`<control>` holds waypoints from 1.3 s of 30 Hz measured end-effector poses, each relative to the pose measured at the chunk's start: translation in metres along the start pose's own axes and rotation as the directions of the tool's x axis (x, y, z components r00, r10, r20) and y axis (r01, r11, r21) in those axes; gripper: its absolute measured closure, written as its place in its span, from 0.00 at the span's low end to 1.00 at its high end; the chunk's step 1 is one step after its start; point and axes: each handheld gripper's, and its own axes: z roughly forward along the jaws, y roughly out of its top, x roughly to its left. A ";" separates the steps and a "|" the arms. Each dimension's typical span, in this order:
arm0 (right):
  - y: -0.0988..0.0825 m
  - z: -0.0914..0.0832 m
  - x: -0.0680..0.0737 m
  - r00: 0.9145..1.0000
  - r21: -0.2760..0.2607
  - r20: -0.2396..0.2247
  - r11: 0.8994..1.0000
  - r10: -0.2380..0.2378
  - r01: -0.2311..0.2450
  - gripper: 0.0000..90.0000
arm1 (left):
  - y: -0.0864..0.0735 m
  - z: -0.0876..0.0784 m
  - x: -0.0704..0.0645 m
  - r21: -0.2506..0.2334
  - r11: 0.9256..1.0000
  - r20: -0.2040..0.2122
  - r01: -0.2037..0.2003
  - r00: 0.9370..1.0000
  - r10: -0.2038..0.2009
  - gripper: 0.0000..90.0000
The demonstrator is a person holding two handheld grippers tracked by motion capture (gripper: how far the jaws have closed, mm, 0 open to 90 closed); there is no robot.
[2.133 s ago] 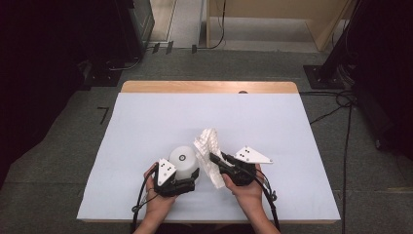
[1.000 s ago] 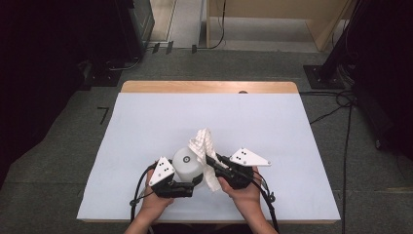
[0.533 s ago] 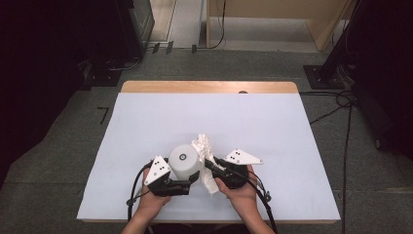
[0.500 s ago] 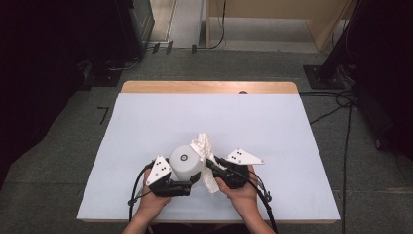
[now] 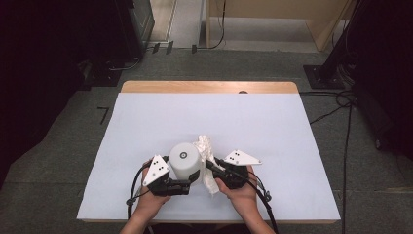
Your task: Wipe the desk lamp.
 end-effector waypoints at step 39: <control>0.007 -0.017 -0.011 0.998 -0.086 0.060 0.996 0.022 -0.016 0.85 | -0.024 0.019 -0.003 0.148 0.987 -0.150 0.061 0.988 -0.039 0.09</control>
